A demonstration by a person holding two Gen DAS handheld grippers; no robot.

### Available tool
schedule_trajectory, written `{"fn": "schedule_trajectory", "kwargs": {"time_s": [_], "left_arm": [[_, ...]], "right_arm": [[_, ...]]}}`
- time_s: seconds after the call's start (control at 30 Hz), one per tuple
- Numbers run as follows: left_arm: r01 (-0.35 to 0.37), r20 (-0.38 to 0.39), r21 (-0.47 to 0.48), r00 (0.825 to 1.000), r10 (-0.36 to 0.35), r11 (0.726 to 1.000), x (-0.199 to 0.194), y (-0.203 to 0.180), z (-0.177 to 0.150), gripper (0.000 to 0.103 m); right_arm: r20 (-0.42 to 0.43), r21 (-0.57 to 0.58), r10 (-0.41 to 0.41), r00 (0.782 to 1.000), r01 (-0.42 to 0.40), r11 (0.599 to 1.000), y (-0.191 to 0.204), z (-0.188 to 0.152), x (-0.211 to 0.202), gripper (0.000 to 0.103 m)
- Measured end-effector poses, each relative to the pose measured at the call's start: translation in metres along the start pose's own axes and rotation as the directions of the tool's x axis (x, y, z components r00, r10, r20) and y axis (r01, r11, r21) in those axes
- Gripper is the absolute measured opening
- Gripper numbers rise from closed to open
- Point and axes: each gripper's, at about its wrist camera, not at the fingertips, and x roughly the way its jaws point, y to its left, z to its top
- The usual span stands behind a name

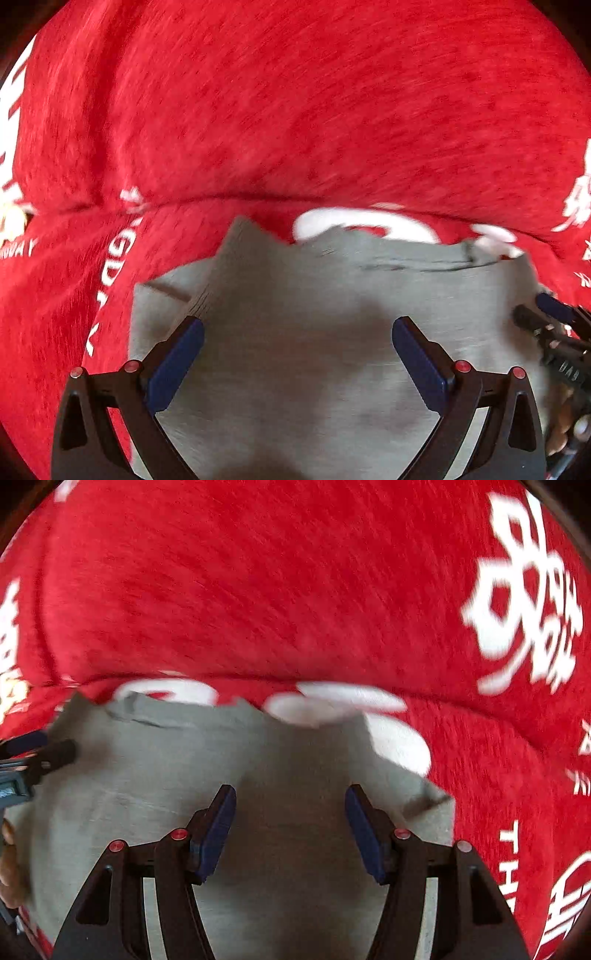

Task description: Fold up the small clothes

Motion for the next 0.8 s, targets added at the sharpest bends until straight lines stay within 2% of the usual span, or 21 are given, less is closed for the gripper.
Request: {"fn": "schedule_trajectory", "kwargs": {"time_s": [0.1, 0.13, 0.17, 0.2, 0.23, 0.3, 0.4, 0.47, 0.57, 0.63, 0.67, 0.7, 0.77, 0.8], "left_arm": [[0.004, -0.03, -0.011, 1.0, -0.004, 1.0, 0.011, 0.018, -0.004, 0.102], [0.004, -0.015, -0.005, 1.0, -0.004, 1.0, 0.007, 0.018, -0.004, 0.102], [-0.037, -0.007, 0.0, 0.999, 0.037, 0.999, 0.004, 0.018, -0.004, 0.102], [-0.085, -0.005, 0.0, 0.996, 0.085, 0.996, 0.002, 0.019, -0.004, 0.102], [-0.102, -0.008, 0.0, 0.995, 0.102, 0.995, 0.0, 0.02, -0.004, 0.102], [-0.083, 0.018, -0.009, 0.996, 0.083, 0.997, -0.016, 0.021, -0.012, 0.102], [-0.036, 0.086, 0.008, 0.996, 0.036, 0.999, -0.048, 0.008, -0.036, 0.102], [-0.031, 0.119, 0.065, 0.993, 0.023, 0.997, -0.065, -0.011, -0.057, 0.102], [-0.063, 0.144, 0.104, 0.988, 0.048, 0.993, -0.075, -0.023, -0.082, 0.102], [-0.087, 0.113, 0.092, 0.991, 0.077, 0.992, -0.067, -0.017, -0.089, 0.102], [-0.118, 0.091, 0.079, 0.99, 0.111, 0.99, -0.063, -0.009, -0.093, 0.102], [-0.106, 0.072, 0.059, 0.992, 0.102, 0.993, -0.059, 0.002, -0.097, 0.103], [-0.026, 0.071, 0.005, 0.997, 0.026, 1.0, -0.067, 0.024, -0.1, 0.103], [-0.027, 0.073, -0.003, 0.997, 0.027, 1.0, -0.072, 0.03, -0.101, 0.103]], "right_arm": [[-0.001, 0.078, -0.011, 1.0, 0.011, 0.997, -0.023, -0.004, 0.004, 0.065], [-0.007, 0.125, 0.024, 1.0, -0.023, 0.992, -0.035, -0.006, 0.004, 0.065], [-0.002, 0.138, 0.034, 0.999, -0.033, 0.99, -0.035, -0.007, 0.002, 0.065], [-0.001, 0.134, 0.006, 1.0, -0.006, 0.991, -0.034, -0.007, -0.002, 0.065], [0.006, 0.122, -0.025, 1.0, 0.024, 0.992, -0.032, -0.008, -0.008, 0.066], [0.063, 0.088, -0.06, 0.996, 0.054, 0.995, -0.02, -0.014, -0.031, 0.066], [0.117, 0.047, 0.034, 0.993, -0.039, 0.998, 0.008, -0.035, -0.061, 0.067], [0.109, -0.019, 0.085, 0.99, -0.083, 0.996, 0.033, -0.051, -0.071, 0.067], [0.092, -0.142, 0.116, 0.989, -0.102, 0.985, 0.075, -0.076, -0.075, 0.067], [0.072, -0.21, 0.077, 0.994, -0.06, 0.976, 0.092, -0.09, -0.068, 0.067], [0.065, -0.219, 0.053, 0.996, -0.038, 0.975, 0.083, -0.094, -0.07, 0.067], [0.073, -0.21, 0.046, 0.996, -0.03, 0.977, 0.075, -0.099, -0.069, 0.067], [0.086, -0.153, 0.05, 0.995, -0.037, 0.987, 0.05, -0.105, -0.077, 0.068], [0.088, -0.104, 0.038, 0.995, -0.029, 0.994, 0.031, -0.107, -0.081, 0.068]]}}
